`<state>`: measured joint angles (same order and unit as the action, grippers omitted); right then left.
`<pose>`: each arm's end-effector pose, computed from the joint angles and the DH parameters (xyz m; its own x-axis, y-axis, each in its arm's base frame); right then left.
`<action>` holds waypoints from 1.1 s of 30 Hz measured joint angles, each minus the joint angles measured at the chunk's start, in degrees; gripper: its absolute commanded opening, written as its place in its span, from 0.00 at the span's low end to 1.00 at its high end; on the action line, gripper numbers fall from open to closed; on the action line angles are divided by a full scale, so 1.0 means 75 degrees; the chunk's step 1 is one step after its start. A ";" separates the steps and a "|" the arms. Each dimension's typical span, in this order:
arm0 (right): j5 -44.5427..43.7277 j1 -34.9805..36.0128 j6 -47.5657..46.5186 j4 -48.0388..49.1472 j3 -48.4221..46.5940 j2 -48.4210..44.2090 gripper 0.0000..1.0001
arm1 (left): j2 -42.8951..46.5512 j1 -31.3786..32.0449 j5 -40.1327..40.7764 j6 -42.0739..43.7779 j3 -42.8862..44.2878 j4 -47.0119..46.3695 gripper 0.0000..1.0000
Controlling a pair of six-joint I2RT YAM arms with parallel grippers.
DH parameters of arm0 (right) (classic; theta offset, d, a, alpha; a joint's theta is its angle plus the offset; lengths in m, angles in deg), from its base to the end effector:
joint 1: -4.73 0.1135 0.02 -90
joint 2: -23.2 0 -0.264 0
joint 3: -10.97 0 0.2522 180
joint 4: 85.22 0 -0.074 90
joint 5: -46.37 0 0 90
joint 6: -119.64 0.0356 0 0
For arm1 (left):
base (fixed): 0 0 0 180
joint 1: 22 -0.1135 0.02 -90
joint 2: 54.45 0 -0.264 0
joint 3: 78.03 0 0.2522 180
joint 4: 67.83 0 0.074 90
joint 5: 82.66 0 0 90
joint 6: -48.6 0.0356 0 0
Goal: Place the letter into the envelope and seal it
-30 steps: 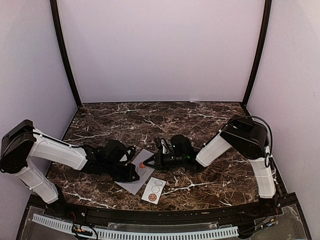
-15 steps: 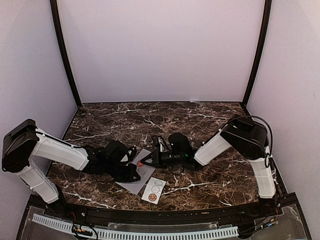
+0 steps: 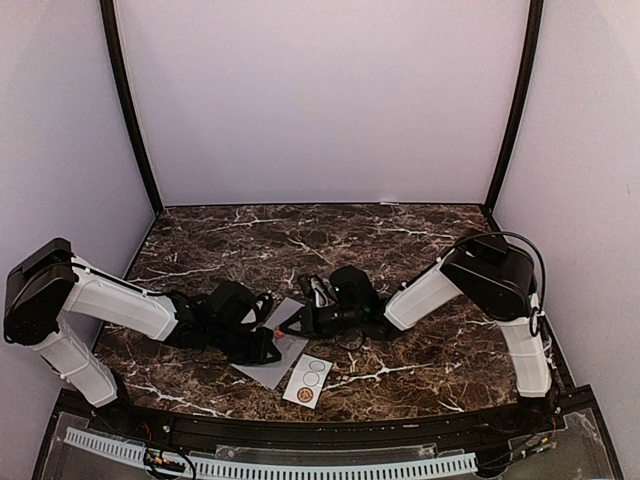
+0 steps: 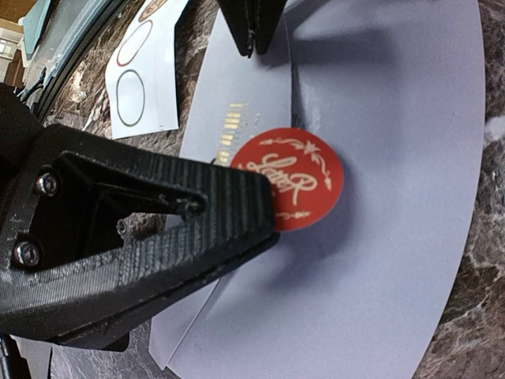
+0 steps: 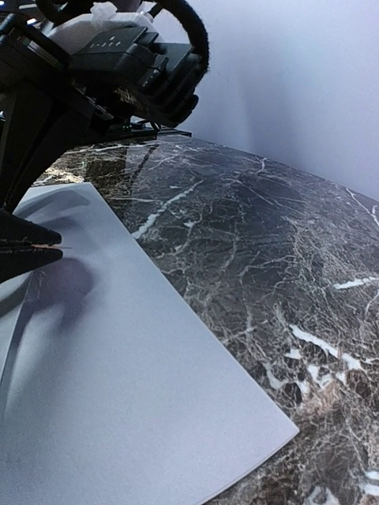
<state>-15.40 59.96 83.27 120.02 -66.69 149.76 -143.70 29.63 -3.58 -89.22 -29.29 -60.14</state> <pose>0.2368 0.3707 0.0932 -0.9174 -0.0775 -0.3903 -0.3914 0.3523 0.8501 0.1691 -0.2244 0.1324 -0.9393 0.0141 -0.3429 0.2266 0.7759 -0.5888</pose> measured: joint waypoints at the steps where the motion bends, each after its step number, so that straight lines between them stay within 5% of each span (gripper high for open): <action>1: -0.0003 0.0020 -0.0015 -0.0020 0.0000 0.0000 0.00 | 0.0000 0.0000 0.0000 -0.0003 0.0003 0.0003 0.00; 26: -0.0624 0.0192 -0.0647 -0.0778 -0.0254 0.0047 0.00 | 0.0003 -0.0003 -0.0012 -0.0038 0.0003 -0.0003 0.00; 33: -0.0790 0.0224 -0.0743 -0.0874 -0.0297 0.0047 0.00 | 0.0096 -0.0052 -0.0023 -0.0052 0.0029 0.0085 0.11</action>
<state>-21.33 61.64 77.69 113.47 -68.92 150.11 -142.98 29.24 -3.75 -89.61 -29.07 -59.50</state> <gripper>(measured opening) 0.003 0.066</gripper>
